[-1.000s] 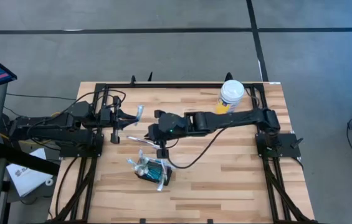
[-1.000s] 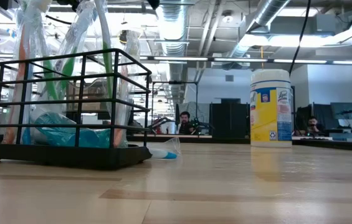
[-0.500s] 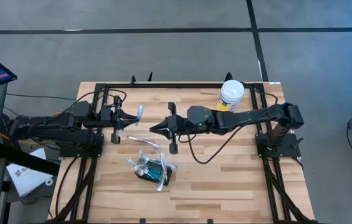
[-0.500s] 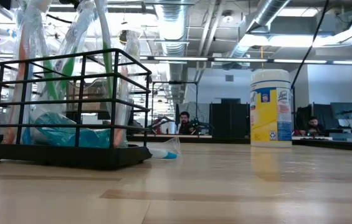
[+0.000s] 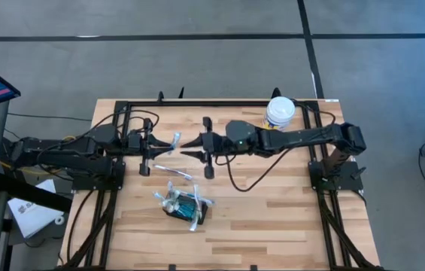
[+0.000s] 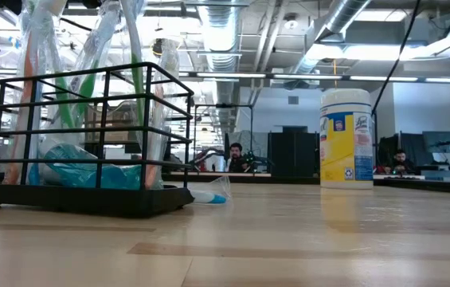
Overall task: Pick & Place toothbrushing station
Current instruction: Put the blue toothbrush into the mesh organizer
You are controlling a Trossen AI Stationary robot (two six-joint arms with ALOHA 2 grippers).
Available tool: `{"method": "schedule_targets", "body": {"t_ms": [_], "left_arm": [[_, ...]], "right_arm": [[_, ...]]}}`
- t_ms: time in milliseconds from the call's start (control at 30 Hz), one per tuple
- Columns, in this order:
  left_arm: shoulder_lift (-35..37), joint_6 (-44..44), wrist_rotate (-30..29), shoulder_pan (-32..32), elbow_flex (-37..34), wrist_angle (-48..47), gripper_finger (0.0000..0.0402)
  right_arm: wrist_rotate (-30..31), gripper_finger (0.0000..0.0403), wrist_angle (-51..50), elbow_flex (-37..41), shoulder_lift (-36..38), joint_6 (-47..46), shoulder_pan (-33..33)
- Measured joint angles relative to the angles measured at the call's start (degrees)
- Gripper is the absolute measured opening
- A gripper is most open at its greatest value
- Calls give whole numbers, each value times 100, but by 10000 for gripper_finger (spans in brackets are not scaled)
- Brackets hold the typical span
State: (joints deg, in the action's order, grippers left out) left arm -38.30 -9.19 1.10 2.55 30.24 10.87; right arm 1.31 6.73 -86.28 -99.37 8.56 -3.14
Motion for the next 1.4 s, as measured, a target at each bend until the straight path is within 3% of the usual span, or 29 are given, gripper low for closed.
{"method": "schedule_targets", "body": {"t_ms": [467,800,1133,1400], "left_arm": [[0,0,6,0,0,73,8],[-251,-105,5,0,0,420,8],[-913,-150,4,0,0,1055,8],[-890,-151,22,-2,0,1071,17]], "right_arm": [[1,146,729,0,0,-113,68],[1,167,860,0,-2,-214,68],[16,142,686,0,-2,-214,64],[21,59,690,0,-2,-214,68]]}}
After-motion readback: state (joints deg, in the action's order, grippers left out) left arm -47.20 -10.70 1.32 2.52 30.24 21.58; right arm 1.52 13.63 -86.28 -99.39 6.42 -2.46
